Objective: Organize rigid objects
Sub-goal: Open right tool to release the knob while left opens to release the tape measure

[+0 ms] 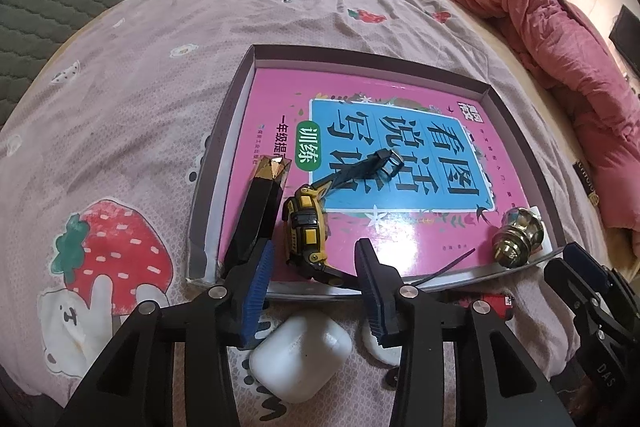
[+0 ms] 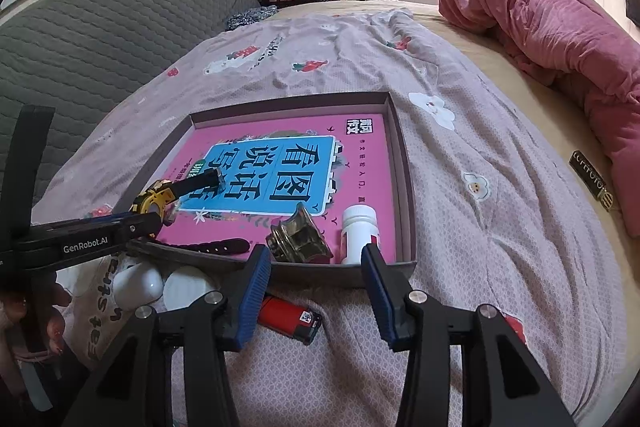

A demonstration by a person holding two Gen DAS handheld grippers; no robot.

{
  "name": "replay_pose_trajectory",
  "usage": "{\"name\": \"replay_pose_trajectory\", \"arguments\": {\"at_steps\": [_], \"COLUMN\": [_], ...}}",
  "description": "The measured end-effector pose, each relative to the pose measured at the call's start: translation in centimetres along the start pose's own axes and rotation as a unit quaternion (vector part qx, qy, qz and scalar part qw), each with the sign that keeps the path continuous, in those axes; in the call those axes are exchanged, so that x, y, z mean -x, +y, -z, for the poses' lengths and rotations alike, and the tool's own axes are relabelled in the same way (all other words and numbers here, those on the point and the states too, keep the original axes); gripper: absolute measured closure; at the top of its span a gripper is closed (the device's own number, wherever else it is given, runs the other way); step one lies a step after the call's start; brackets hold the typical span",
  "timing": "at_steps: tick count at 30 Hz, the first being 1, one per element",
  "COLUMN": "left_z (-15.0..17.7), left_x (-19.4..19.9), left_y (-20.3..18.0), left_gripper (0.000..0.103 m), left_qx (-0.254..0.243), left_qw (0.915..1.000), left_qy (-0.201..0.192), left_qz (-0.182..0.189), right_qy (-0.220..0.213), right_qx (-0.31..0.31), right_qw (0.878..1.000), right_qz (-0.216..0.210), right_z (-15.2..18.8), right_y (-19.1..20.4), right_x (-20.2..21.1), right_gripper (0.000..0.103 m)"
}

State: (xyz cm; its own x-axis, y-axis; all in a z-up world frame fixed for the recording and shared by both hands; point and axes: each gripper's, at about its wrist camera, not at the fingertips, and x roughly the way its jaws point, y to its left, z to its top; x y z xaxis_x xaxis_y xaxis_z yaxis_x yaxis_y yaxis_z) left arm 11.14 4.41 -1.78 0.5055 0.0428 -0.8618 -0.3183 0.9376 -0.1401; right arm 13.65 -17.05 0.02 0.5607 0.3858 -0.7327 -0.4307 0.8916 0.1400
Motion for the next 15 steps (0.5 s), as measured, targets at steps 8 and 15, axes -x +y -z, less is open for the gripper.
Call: {"name": "replay_pose_trajectory", "arguments": {"at_steps": [8,15], "left_z": [0.07,0.18], "left_x": [0.21,0.59], "left_y": [-0.09,-0.14], "left_gripper": [0.057,0.056], "left_qx": [0.001,-0.001], "left_qw": [1.0000,1.0000], "left_qy": [0.001,0.001], "left_qz": [0.002,0.003], "right_qy": [-0.002,-0.003], "right_qx": [0.006,0.010], "right_qw": [1.000,1.000], "right_qz": [0.002,0.001], "right_z": [0.18,0.39], "right_y": [0.29,0.49], "right_x": [0.15,0.34], "right_gripper": [0.053,0.053]}}
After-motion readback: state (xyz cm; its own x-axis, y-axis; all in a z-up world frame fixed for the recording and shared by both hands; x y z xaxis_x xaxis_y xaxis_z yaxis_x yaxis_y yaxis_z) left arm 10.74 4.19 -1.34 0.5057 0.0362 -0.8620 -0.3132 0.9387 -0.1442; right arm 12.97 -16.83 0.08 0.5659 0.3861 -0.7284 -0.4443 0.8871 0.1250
